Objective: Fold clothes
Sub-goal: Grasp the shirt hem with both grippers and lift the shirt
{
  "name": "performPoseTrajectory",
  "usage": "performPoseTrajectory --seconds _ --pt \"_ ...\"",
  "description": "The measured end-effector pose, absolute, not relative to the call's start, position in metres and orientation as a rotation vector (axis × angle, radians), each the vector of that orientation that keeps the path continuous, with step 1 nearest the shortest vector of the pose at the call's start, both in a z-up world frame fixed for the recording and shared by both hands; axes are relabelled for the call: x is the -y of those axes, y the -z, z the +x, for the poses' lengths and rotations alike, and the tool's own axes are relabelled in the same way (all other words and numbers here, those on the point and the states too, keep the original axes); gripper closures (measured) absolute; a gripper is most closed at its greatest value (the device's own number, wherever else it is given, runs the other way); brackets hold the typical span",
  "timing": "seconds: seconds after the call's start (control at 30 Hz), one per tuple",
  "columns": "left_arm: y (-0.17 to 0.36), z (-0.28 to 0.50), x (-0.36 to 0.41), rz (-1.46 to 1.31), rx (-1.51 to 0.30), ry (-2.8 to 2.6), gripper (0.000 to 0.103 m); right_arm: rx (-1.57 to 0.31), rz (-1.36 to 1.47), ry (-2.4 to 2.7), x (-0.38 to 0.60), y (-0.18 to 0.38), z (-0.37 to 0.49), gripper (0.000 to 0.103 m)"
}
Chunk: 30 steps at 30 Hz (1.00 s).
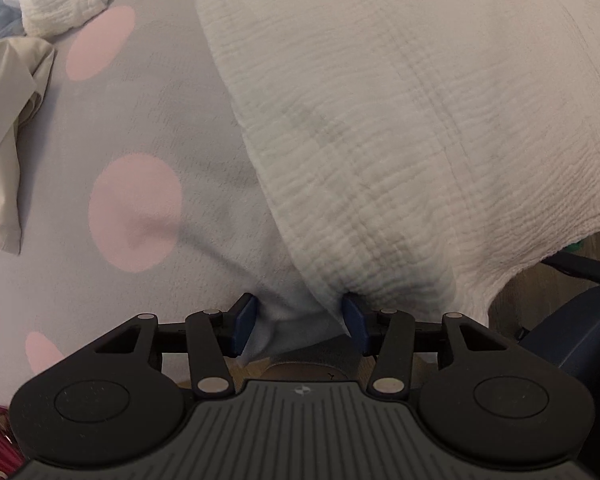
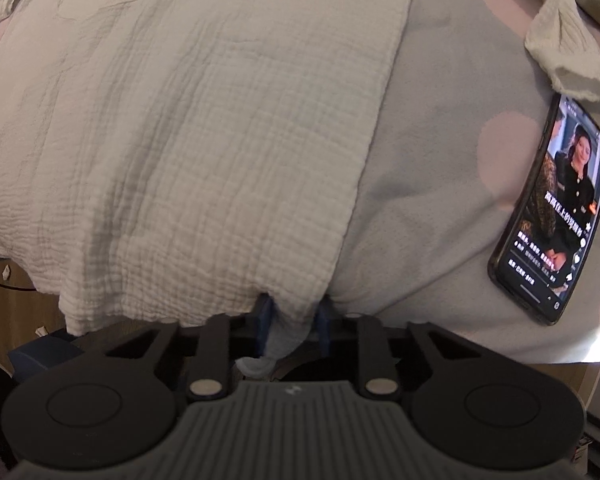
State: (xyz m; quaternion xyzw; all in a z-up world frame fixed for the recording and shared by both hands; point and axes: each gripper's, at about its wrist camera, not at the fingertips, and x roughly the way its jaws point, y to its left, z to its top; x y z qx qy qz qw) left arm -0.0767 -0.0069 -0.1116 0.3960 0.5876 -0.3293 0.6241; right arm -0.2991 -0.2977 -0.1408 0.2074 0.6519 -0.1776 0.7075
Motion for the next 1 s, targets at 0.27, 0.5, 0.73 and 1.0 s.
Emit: performPoseTrajectory --seconds 0.27,0.5,0.73,1.0 --pt "0.096 -0.077 0.006 0.85 -1.434 0.794 0.1 -1.483 0.392 0.374 0.289 0.114 -0.296 0.098" --pt "0.051 -0.071 -0.001 0.785 -1.46 0.892 0.101 -1.508 0.313 0.391 0.309 0.057 -0.307 0.099" --pt "0.021 -0.05 -0.024 0.741 -1.511 0.915 0.101 -1.613 0.257 0.401 0.319 0.042 -0.326 0.099" --pt "0.056 -0.056 -0.019 0.797 -1.562 0.874 0.101 -1.692 0.249 0.368 0.312 0.091 -0.327 0.099"
